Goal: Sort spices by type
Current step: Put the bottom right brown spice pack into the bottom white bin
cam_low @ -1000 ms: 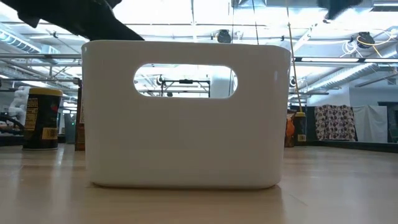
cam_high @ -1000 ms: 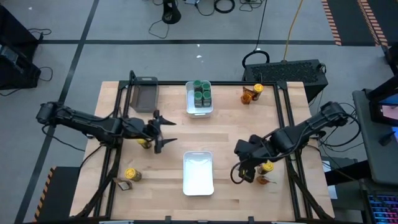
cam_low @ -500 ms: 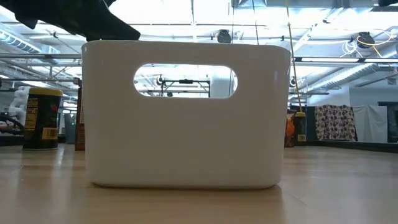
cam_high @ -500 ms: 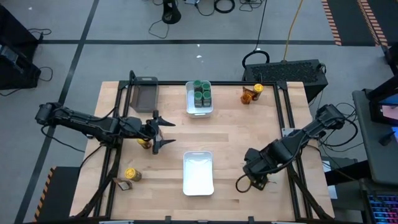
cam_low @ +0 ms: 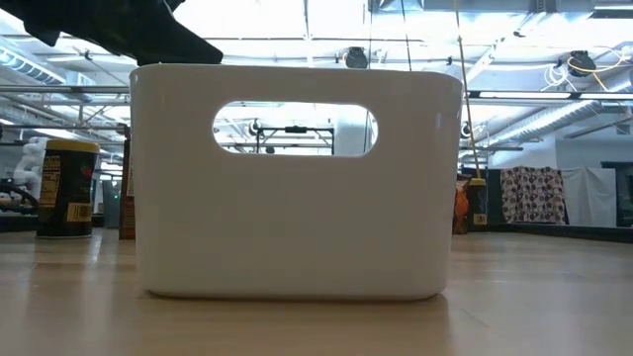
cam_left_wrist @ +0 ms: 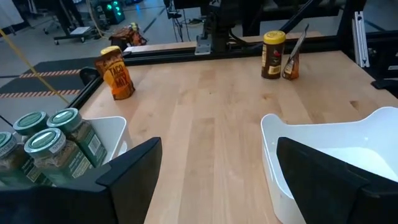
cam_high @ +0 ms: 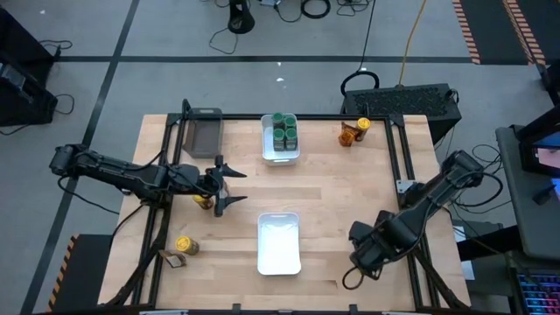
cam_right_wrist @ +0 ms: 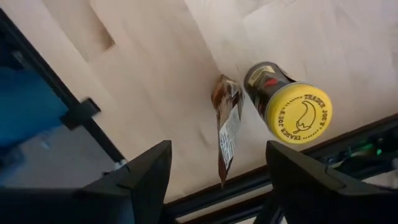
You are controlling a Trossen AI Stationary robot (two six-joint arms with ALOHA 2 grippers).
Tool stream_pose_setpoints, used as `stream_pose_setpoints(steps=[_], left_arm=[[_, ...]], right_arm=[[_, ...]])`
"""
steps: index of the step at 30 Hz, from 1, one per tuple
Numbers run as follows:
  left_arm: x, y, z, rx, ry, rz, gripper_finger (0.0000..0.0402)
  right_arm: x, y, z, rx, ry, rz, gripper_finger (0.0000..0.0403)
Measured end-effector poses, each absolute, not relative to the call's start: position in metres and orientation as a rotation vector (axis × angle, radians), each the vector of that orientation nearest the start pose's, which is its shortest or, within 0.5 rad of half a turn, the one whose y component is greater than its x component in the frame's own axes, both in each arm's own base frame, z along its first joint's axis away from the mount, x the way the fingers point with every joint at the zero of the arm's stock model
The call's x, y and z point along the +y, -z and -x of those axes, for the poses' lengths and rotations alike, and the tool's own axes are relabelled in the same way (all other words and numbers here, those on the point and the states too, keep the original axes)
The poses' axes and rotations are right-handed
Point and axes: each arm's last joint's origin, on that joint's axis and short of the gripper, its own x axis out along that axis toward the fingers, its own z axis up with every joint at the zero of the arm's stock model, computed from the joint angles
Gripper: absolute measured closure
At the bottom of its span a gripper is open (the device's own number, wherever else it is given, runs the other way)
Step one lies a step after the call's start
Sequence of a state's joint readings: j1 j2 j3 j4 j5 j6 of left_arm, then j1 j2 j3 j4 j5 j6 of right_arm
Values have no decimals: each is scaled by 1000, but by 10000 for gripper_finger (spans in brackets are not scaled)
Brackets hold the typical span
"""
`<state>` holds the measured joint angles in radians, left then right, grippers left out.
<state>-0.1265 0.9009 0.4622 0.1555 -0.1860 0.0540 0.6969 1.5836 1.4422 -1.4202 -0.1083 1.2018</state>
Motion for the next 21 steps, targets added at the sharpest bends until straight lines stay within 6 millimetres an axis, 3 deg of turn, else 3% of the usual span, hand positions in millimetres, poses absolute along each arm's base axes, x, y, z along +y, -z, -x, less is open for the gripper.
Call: stream_pose_setpoints(steps=[11, 21], left_arm=[[-19, -233, -195, 288, -50, -83, 79], [-19, -233, -195, 288, -51, -78, 79]], right_arm=[[203, -264, -215, 1701, 339, -288, 161], [206, -250, -218, 1718, 403, -193, 161]])
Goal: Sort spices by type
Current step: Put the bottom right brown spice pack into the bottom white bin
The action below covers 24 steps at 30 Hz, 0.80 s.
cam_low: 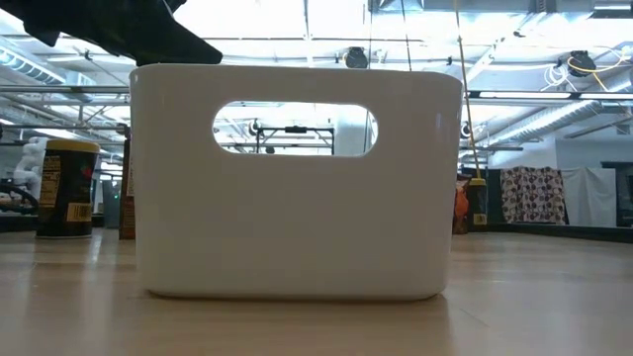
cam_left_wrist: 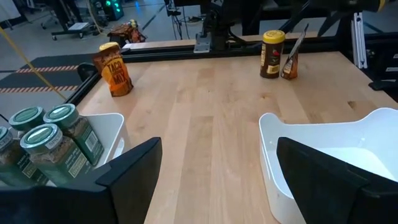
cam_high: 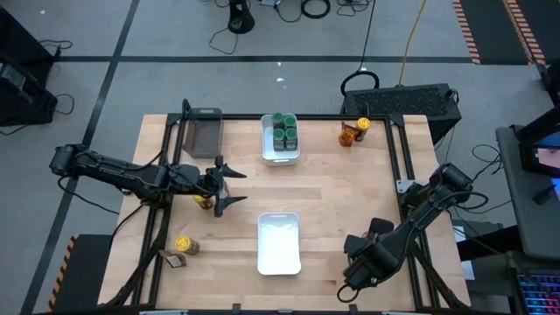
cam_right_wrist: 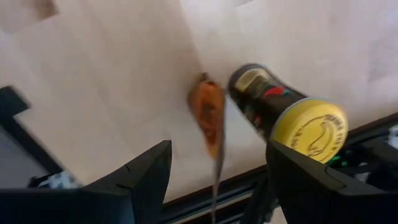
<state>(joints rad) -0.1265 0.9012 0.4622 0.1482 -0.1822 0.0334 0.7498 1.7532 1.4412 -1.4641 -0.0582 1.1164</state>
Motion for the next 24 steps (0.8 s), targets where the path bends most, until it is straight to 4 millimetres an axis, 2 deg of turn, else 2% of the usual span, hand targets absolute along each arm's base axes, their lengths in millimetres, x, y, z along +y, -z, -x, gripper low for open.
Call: stream_pose_setpoints(steps=[15, 24], left_arm=[[-19, -232, -194, 296, -50, -78, 79], [-19, -232, -194, 296, -50, -77, 79]], right_arm=[[206, -232, -208, 1792, 453, -179, 221], [204, -232, -206, 1822, 464, -168, 261]])
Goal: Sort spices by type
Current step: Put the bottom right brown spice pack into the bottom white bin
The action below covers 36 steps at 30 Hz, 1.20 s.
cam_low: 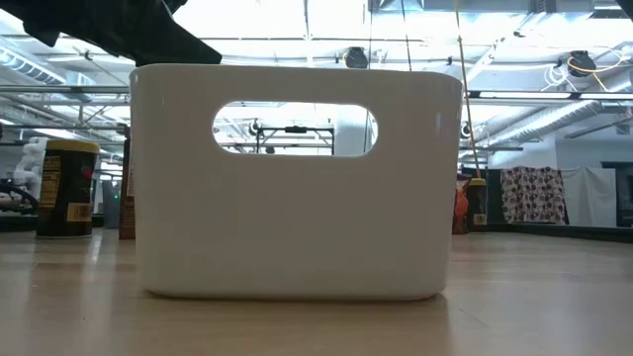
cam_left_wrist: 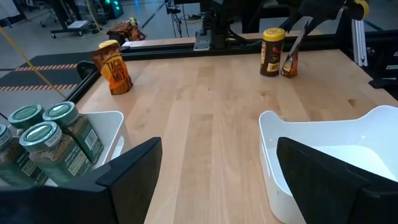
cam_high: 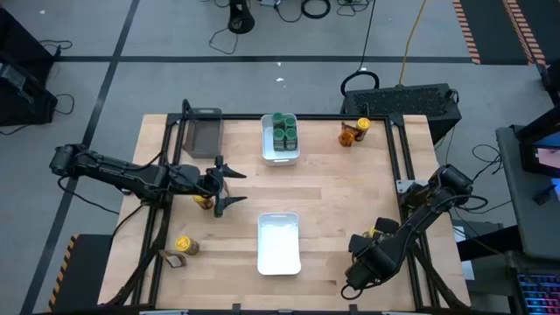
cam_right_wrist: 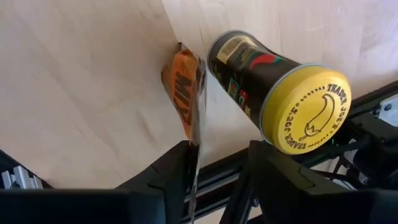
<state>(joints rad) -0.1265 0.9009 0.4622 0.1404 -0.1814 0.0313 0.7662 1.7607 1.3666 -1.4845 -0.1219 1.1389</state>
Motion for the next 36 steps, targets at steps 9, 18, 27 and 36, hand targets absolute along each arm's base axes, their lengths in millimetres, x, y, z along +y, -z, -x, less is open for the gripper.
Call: stream_pose_setpoints(steps=[9, 18, 27, 36], left_arm=[[-19, -232, -194, 296, -50, -75, 79], [-19, -232, -194, 297, -51, -74, 79], [-19, -231, -194, 308, -50, -76, 79], [-19, -230, -194, 318, -50, -81, 79]], right_arm=[[198, -234, -210, 1853, 419, -156, 369], [183, -262, -213, 1822, 368, -298, 401], [171, -315, -228, 1660, 324, -399, 403], [174, -320, -229, 1578, 317, -325, 397]])
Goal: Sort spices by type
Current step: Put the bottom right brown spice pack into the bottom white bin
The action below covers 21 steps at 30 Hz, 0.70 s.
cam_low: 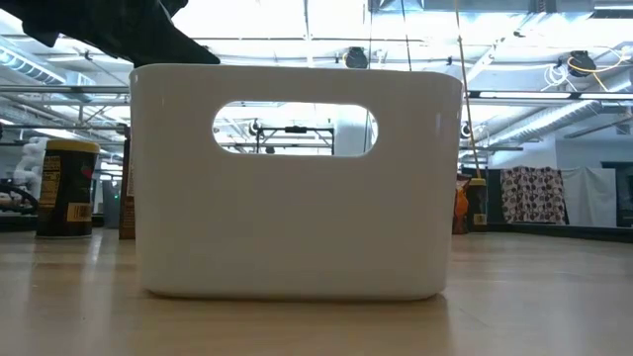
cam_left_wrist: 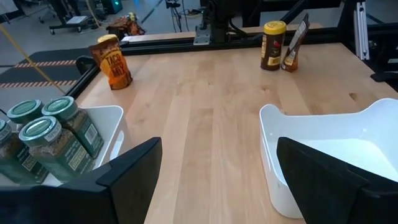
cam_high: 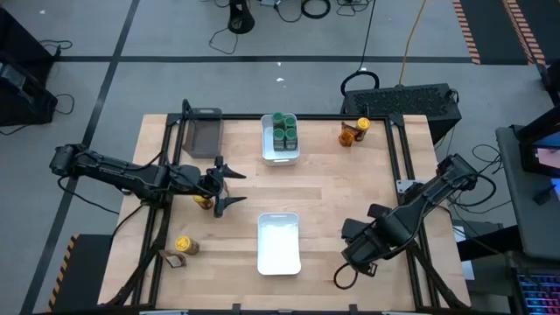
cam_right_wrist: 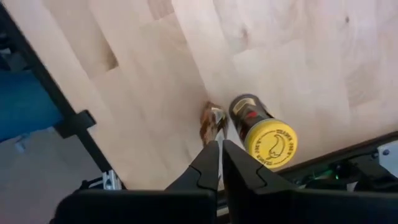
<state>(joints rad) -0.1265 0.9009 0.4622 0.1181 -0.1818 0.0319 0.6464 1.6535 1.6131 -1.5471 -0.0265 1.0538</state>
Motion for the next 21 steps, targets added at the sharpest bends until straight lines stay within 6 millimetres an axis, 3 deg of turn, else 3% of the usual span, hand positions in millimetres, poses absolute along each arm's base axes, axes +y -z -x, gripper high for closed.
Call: stream_pose_setpoints(steps=[7, 15, 21], left_arm=[[-19, -230, -194, 321, -50, -82, 79], [-19, -230, -194, 321, -50, -81, 79], [-19, -230, -194, 320, -50, -81, 79]], right_arm=[[189, -309, -228, 1605, 289, -252, 338], [200, -293, -231, 1660, 399, -285, 257], [202, -282, -230, 1699, 426, -267, 225]])
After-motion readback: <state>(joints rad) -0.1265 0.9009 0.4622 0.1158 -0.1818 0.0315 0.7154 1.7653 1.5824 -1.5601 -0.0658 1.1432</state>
